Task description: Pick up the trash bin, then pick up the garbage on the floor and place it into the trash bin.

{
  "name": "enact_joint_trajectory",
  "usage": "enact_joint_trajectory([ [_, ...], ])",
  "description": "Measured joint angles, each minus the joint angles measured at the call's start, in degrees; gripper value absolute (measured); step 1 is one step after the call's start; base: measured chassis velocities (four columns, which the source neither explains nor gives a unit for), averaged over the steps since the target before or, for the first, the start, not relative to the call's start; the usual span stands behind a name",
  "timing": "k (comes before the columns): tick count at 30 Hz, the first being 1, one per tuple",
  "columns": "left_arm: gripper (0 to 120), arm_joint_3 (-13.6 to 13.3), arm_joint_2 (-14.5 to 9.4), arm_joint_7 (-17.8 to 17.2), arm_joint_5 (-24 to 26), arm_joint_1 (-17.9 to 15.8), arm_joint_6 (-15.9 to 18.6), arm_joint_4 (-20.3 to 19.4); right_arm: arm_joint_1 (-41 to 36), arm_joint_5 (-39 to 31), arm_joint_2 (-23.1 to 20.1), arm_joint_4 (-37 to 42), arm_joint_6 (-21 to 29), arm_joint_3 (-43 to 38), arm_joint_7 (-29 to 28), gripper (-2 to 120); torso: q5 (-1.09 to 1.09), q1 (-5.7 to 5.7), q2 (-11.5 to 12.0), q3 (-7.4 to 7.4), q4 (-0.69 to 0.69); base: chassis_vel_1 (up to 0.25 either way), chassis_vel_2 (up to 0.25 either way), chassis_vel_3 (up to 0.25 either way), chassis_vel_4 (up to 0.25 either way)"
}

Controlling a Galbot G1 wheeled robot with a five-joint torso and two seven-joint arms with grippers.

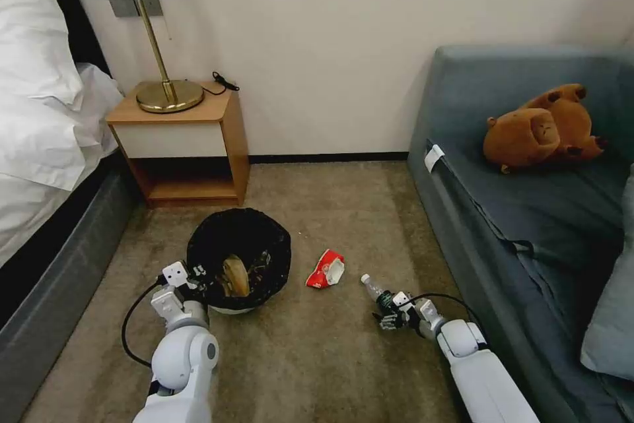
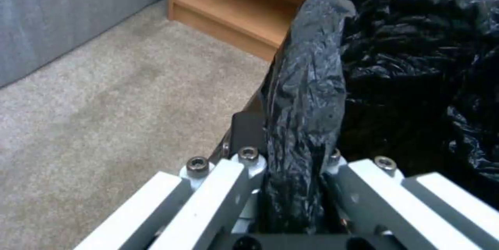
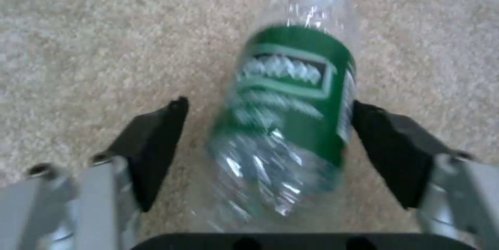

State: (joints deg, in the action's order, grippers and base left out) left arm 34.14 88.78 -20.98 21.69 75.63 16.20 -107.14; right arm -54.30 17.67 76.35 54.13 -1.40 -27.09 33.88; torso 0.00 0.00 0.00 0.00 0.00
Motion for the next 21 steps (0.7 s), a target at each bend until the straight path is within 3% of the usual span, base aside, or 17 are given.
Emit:
enact_joint_trajectory([
  [2,4,-0.01,-0.01,0.00,0.00,0.02,0.00,-0.02,-0.05,0.04,0.04,-0.16,-0.17,-0.09,0.02,76,0.00,0.00,0.00,0.00,0.00,0.000,0.000,0.000,0.000],
  [4,4,-0.09,-0.05,0.00,-0.02,-0.12,0.00,-0.12,-0.32,0.16,0.12,-0.45,-0.71,-0.48,0.02,63,0.01,0.00,0.00,0.00,0.00,0.000,0.000,0.000,0.000],
  [8,4,-0.10,-0.05,-0.02,-0.03,-0.21,0.00,-0.35,-0.49,0.09,0.11,-0.32,-0.83,-0.55,0.16,53,0.00,0.00,0.00,0.00,0.00,0.000,0.000,0.000,0.000],
  [13,4,-0.04,0.03,-0.09,-0.08,-0.06,0.02,-0.51,-0.75,-0.16,0.07,0.04,-1.15,-0.84,0.29,32,0.00,0.00,0.00,0.00,0.00,0.000,0.000,0.000,0.000],
  [21,4,0.14,0.02,-0.12,-0.06,0.04,0.04,-0.92,-1.07,-0.48,0.07,0.38,-1.48,-1.25,0.24,22,0.00,0.00,0.00,0.00,0.00,0.000,0.000,0.000,0.000],
])
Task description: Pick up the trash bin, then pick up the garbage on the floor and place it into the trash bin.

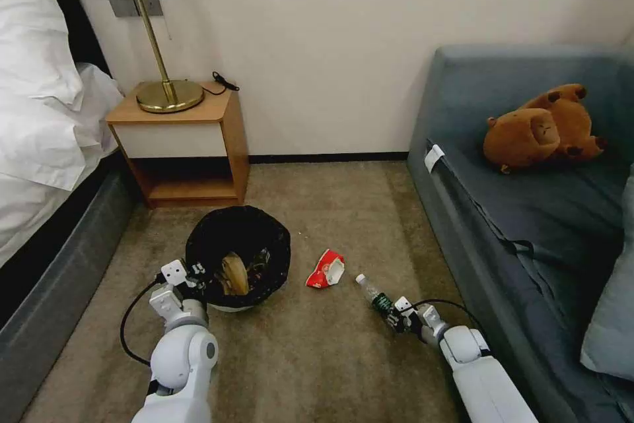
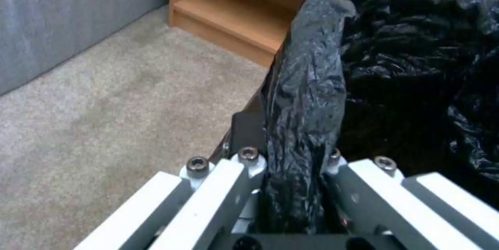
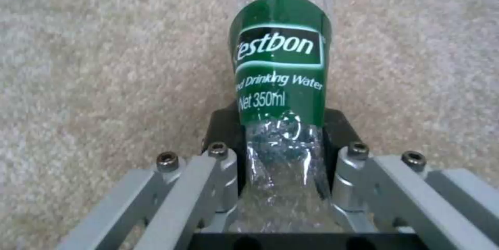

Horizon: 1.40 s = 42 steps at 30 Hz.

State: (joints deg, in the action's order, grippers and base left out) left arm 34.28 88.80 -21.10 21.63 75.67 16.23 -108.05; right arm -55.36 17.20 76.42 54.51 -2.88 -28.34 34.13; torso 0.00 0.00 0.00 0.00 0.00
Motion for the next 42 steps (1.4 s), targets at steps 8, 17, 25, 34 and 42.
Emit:
enact_joint_trajectory([
  [8,4,0.00,0.02,-0.01,0.15,-0.05,0.00,0.29,-1.80,-14.12,-0.39,5.88,-0.77,0.75,-2.32,22,0.00,0.00,0.00,0.00,0.00,0.000,0.000,0.000,0.000],
  [17,4,-0.45,0.34,0.02,-0.09,-0.11,-0.31,1.01,-4.74,-23.59,-0.53,21.04,-3.54,7.14,-10.09,22,0.02,0.00,0.00,0.00,0.00,0.000,0.000,0.000,0.000],
  [25,4,-0.84,0.79,0.04,-0.51,-0.15,-0.38,1.03,-3.44,-27.53,-0.17,31.79,-5.35,22.21,-23.65,22,0.01,0.00,0.00,0.00,0.01,0.000,0.000,0.000,0.000],
  [34,4,-1.36,1.52,0.00,-1.50,-0.27,-0.42,1.29,2.86,-30.79,0.79,35.50,-2.79,38.12,-36.85,22,0.00,0.00,0.00,0.00,0.02,0.000,0.000,0.000,0.000],
  [42,4,-1.84,2.40,-0.08,-2.43,-0.83,-0.29,1.70,5.85,-30.41,0.82,30.74,-3.19,43.25,-38.47,22,0.00,0.00,0.00,0.00,0.00,0.000,0.000,0.000,0.000],
])
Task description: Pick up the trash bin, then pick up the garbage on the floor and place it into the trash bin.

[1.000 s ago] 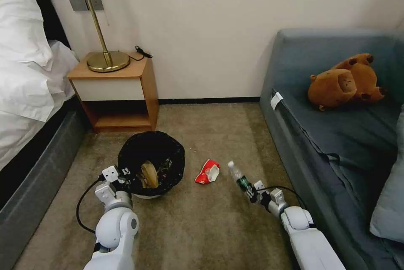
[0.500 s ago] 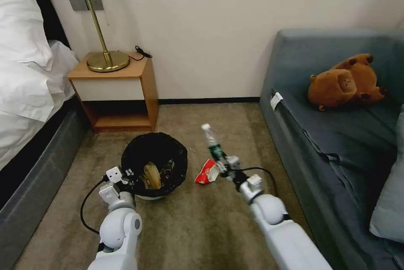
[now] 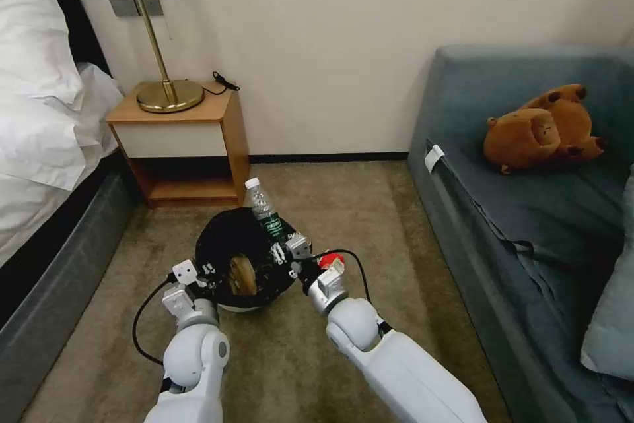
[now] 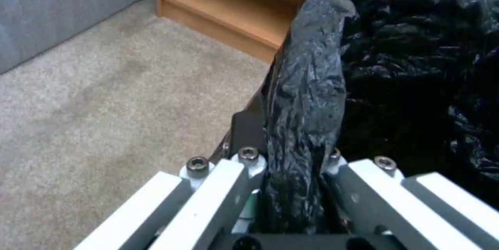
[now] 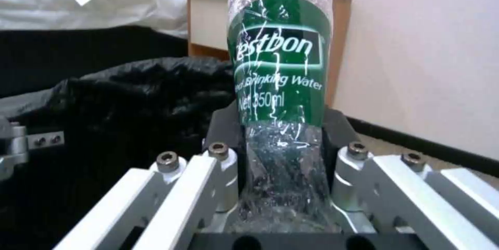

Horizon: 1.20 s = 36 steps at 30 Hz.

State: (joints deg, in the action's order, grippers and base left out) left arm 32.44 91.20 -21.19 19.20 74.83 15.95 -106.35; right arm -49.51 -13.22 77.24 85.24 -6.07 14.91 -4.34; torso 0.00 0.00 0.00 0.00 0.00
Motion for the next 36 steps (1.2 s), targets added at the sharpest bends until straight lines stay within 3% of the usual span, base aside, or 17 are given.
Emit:
enact_joint_trajectory([
  [6,4,-0.18,0.33,-0.05,-0.41,0.03,0.02,0.07,-0.23,1.69,-0.36,-1.64,-0.51,0.52,0.91,22,0.00,0.00,0.00,0.00,-0.01,0.000,0.000,0.000,0.000],
  [11,4,-0.18,0.49,-0.14,-0.56,0.10,0.08,0.04,-1.20,3.78,-0.43,-1.64,-0.91,0.29,1.48,35,0.00,0.00,0.00,0.00,0.00,0.000,0.000,0.000,0.000],
  [13,4,-0.23,0.57,-0.19,-0.58,0.24,0.21,-0.41,-2.30,4.64,-0.45,-1.33,-1.33,-0.45,2.13,48,0.00,0.00,0.00,0.00,-0.01,0.000,0.000,0.000,0.000],
  [16,4,-0.23,0.57,-0.19,-0.57,0.33,0.21,-0.47,-2.73,4.88,-0.53,-1.28,-1.39,-0.75,2.36,54,0.00,0.00,0.00,0.00,-0.01,0.000,0.000,0.000,0.000],
  [17,4,-0.22,0.54,-0.20,-0.57,0.44,0.21,-0.48,-3.09,5.17,-0.62,-1.24,-1.48,-0.99,2.52,63,0.00,0.00,0.00,0.00,-0.01,0.000,0.000,0.000,0.000],
  [28,4,-0.48,0.52,-0.26,-0.56,0.66,0.22,-1.09,-4.08,5.62,-0.58,-0.57,-1.51,-2.27,2.85,98,0.00,0.00,0.00,0.00,-0.01,0.000,0.000,0.000,0.000],
  [36,4,0.54,0.00,-0.27,0.04,0.78,0.22,-1.14,-1.71,2.30,-0.19,-0.11,-0.57,-7.64,2.23,100,0.00,0.00,0.00,0.00,0.00,0.000,0.000,0.000,0.000],
])
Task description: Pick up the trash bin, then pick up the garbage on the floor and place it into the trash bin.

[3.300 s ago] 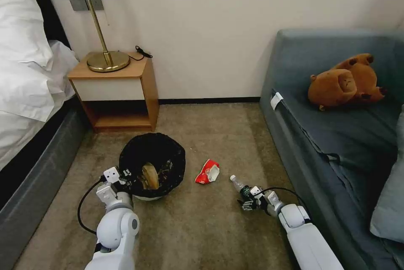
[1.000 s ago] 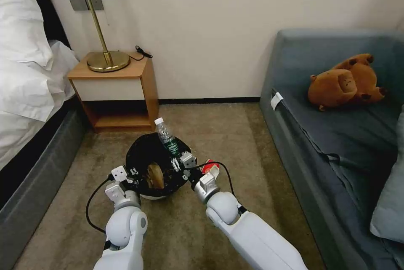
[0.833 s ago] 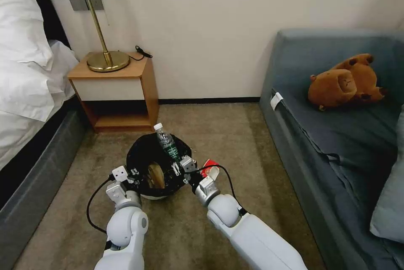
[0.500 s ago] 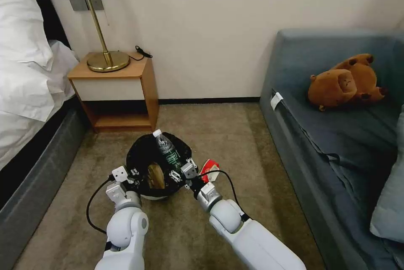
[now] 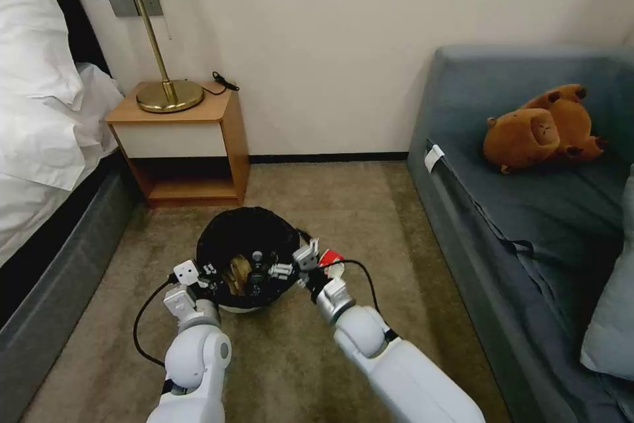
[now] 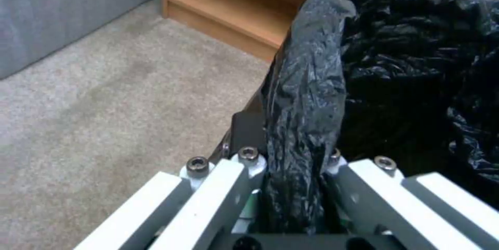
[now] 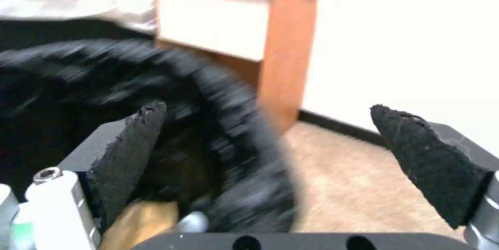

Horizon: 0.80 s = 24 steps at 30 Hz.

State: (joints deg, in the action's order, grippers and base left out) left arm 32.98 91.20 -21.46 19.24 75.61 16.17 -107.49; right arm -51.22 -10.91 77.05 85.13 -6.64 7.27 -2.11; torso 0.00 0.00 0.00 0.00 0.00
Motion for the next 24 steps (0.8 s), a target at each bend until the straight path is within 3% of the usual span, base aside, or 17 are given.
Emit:
enact_joint_trajectory([
  [9,4,1.03,-0.79,0.14,0.99,0.08,-0.25,0.09,2.28,-3.75,1.77,-2.84,4.61,-6.88,-5.45,100,0.00,0.00,0.00,0.00,0.00,0.000,0.000,0.000,0.000],
  [16,4,1.67,-1.35,0.20,1.66,0.09,-0.26,-0.42,2.77,-4.42,2.67,-7.47,7.32,-9.08,-5.76,100,0.00,0.00,0.00,0.00,0.00,0.000,0.000,0.000,0.000],
  [24,4,1.44,-0.66,0.25,0.65,0.47,-0.28,-1.18,6.27,-13.15,4.52,-13.30,17.74,-7.07,-9.37,100,0.00,0.00,0.00,0.00,0.00,0.000,0.000,0.000,0.000],
])
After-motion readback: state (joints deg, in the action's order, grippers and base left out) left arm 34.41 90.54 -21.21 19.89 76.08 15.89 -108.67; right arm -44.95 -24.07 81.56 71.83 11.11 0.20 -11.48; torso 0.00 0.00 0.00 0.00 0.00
